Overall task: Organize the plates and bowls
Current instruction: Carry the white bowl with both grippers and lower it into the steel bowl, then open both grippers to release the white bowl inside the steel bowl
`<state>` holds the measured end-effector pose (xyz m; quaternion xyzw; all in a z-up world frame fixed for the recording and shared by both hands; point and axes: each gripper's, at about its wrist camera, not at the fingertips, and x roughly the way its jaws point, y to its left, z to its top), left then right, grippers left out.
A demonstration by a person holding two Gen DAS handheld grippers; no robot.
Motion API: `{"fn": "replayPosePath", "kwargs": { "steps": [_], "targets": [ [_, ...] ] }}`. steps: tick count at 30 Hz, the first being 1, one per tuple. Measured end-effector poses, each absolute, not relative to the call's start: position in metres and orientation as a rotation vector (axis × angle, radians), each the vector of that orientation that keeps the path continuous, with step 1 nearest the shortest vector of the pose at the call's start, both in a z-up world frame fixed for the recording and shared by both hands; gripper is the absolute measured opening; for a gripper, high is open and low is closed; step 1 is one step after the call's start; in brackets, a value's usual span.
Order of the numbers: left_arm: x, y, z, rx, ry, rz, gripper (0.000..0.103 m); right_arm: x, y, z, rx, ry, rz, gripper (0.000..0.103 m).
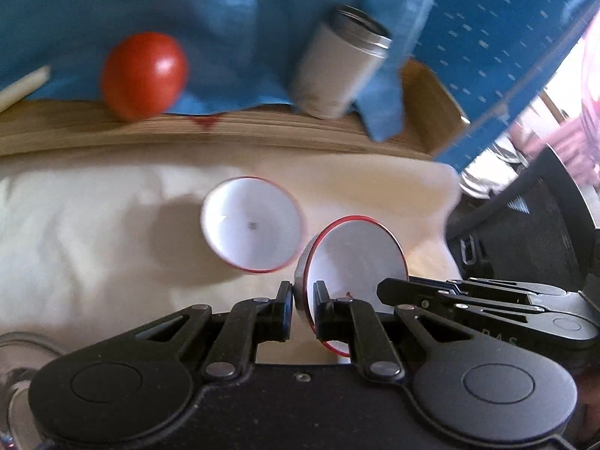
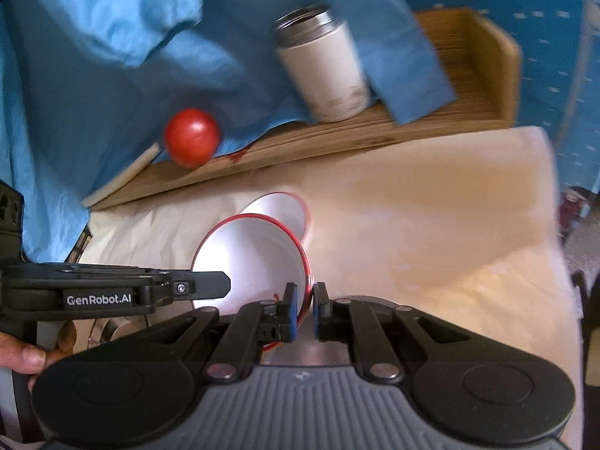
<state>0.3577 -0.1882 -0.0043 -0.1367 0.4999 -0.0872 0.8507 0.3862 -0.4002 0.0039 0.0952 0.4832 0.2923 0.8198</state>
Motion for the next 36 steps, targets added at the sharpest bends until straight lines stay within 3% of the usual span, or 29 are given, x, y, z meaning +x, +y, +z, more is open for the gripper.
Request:
{"fn": "replayPosePath", "kwargs": {
  "steps": [16, 36],
  "targets": [
    [0.362, -0.254, -0.030, -0.141, 1.190, -0.362, 0.011, 0.361, -0.456, -0.021, 0.271, 1.104, 0.459, 0.009],
    [0.363, -0.255, -0.051, -0.135, 1.283, -0.322, 0.011, 0.357, -0.448, -0.035, 0.244, 1.193, 0.474, 0.010]
  ]
}}
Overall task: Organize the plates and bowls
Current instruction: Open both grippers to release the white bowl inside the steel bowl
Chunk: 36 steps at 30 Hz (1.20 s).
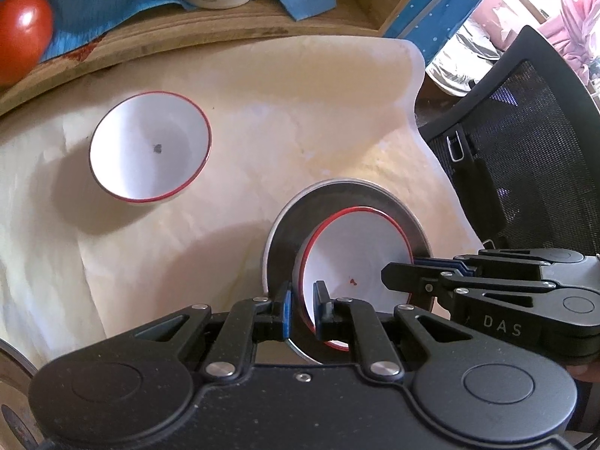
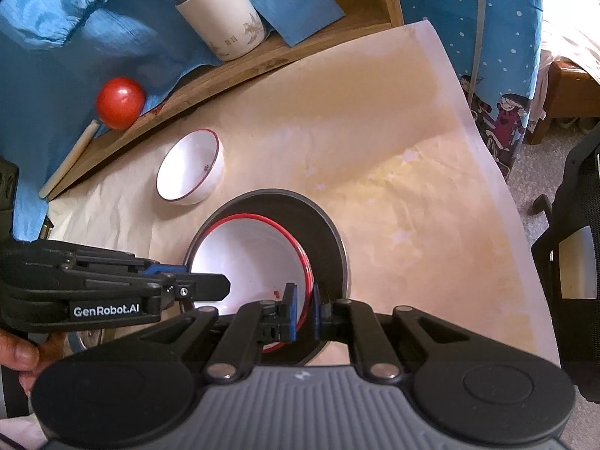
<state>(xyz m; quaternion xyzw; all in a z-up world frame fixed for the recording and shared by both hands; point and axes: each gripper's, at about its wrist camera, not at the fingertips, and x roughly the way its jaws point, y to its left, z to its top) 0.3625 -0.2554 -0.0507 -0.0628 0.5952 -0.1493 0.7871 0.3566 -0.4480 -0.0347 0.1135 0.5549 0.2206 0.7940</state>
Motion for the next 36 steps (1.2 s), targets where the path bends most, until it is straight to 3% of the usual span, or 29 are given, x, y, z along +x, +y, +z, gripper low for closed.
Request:
{"fn": "replayPosePath", "kwargs": {
  "steps": [24, 31, 36],
  "targets": [
    [0.364, -0.253, -0.049, -0.158, 1.274, -0.316, 0.016, 0.357, -0.450, -0.030, 0.248, 1.179, 0.465, 0.015],
    [0.360, -0.251, -0.042, -0.157, 1.244, -0.325, 0.029, 0.351, -0.451, -0.024, 0.229, 1.152, 0.449, 0.017],
    [0.357, -0.249, -0.032, -0.145, 1.204, -0.327, 0.032, 0.348, -0.450, -0.017, 0.202, 1.122, 0.438, 0.020]
  ]
}}
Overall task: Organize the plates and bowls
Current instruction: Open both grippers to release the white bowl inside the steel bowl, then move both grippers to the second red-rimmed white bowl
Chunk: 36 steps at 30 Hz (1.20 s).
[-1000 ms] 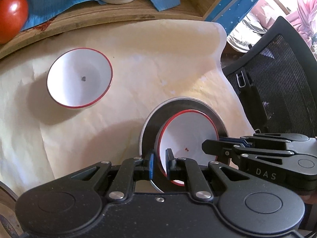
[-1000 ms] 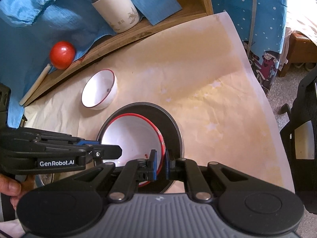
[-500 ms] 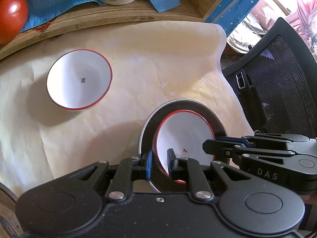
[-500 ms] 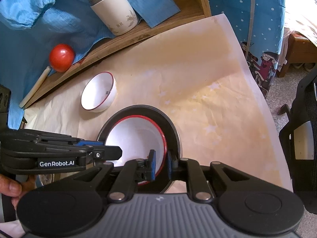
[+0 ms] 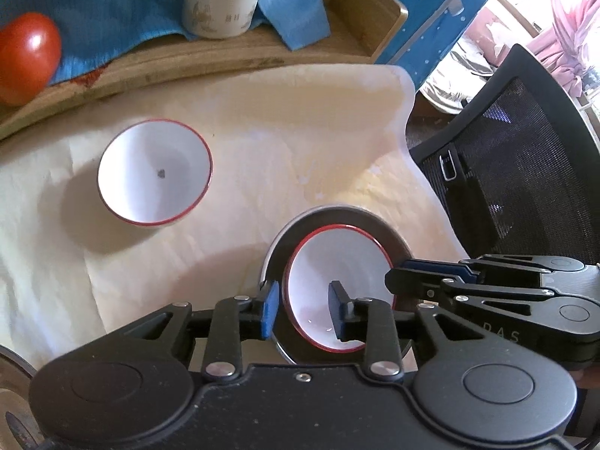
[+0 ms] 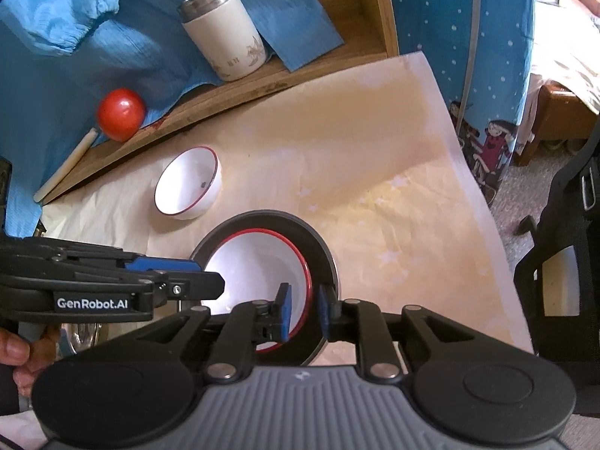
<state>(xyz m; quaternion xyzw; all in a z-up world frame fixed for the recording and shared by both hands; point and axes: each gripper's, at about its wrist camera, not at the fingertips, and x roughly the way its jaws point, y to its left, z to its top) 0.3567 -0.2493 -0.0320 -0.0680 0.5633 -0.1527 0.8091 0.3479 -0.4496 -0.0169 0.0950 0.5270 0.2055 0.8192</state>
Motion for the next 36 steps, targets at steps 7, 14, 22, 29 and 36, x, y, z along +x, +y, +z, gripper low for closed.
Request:
{"fn": "replayPosePath", "kwargs": {
  "steps": [7, 14, 22, 29, 36],
  "targets": [
    [0.352, -0.241, -0.020, -0.152, 1.151, -0.300, 0.060, 0.346, -0.447, -0.006, 0.179, 1.082, 0.422, 0.037],
    [0.350, -0.219, -0.011, -0.243, 1.093, -0.266, 0.071, 0.348, -0.440, -0.001, 0.167, 1.059, 0.428, 0.062],
    [0.352, -0.188, -0.013, -0.316, 1.069, -0.128, 0.088, 0.354, -0.426, 0.005, 0.142, 1.023, 0.449, 0.090],
    [0.352, -0.154, -0.019, -0.379, 1.062, 0.016, 0.102, 0.362, -0.413, 0.001, 0.122, 0.985, 0.490, 0.102],
    [0.356, -0.125, -0.029, -0.395, 1.080, 0.136, 0.102, 0.373, -0.397, -0.007, 0.109, 0.986, 0.511, 0.102]
  ]
}}
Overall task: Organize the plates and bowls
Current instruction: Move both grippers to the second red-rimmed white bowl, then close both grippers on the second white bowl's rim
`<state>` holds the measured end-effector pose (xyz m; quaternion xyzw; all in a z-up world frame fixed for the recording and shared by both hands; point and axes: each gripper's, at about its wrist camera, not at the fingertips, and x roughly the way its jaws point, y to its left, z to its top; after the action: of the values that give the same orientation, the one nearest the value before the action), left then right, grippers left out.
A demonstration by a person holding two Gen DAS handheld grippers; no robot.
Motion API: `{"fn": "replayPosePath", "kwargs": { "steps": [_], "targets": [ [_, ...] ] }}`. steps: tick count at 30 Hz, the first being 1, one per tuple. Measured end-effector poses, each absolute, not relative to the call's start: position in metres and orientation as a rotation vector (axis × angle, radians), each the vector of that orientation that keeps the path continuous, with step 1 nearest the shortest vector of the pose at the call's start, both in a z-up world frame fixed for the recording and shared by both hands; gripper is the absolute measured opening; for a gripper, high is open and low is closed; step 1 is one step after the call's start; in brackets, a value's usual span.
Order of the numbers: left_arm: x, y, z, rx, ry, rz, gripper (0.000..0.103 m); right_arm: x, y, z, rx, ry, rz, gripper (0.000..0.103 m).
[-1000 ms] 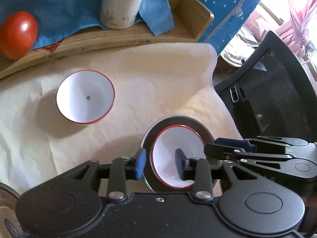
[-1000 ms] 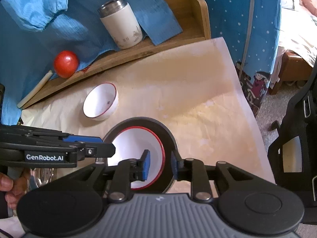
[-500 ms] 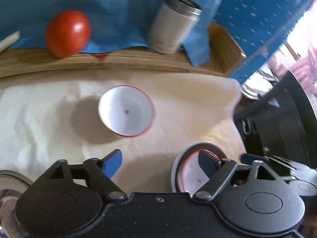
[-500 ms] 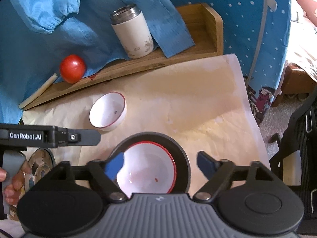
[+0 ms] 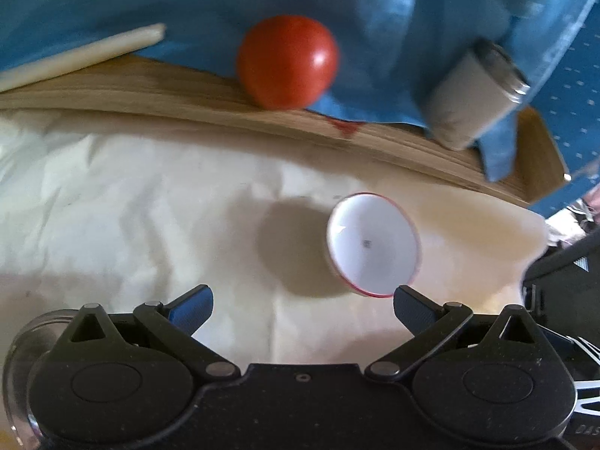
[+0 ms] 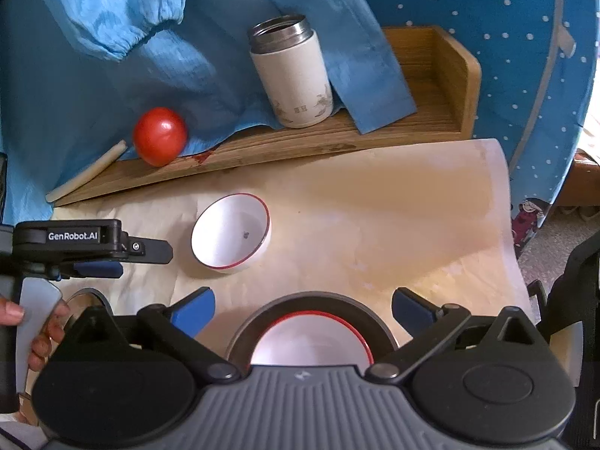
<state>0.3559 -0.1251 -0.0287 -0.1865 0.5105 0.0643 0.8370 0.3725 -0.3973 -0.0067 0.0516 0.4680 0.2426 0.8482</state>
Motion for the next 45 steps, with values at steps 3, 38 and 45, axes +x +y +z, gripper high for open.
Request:
{"fn": "replayPosePath", "kwargs": {
  "steps": [3, 38, 45],
  "targets": [
    [0.358, -0.118, -0.034, -0.398, 1.098, 0.159, 0.102, 0.378, -0.391, -0.010, 0.107, 0.993, 0.513, 0.102],
    [0.417, -0.117, -0.064, -0.190, 1.119, 0.061, 0.088, 0.440, -0.316, -0.052, 0.004, 1.107, 0.456, 0.077],
    [0.419, -0.119, -0.062, -0.210, 1.108, 0.014, 0.067, 0.443, -0.305, -0.057, 0.010, 1.130, 0.484, 0.058]
  ]
}}
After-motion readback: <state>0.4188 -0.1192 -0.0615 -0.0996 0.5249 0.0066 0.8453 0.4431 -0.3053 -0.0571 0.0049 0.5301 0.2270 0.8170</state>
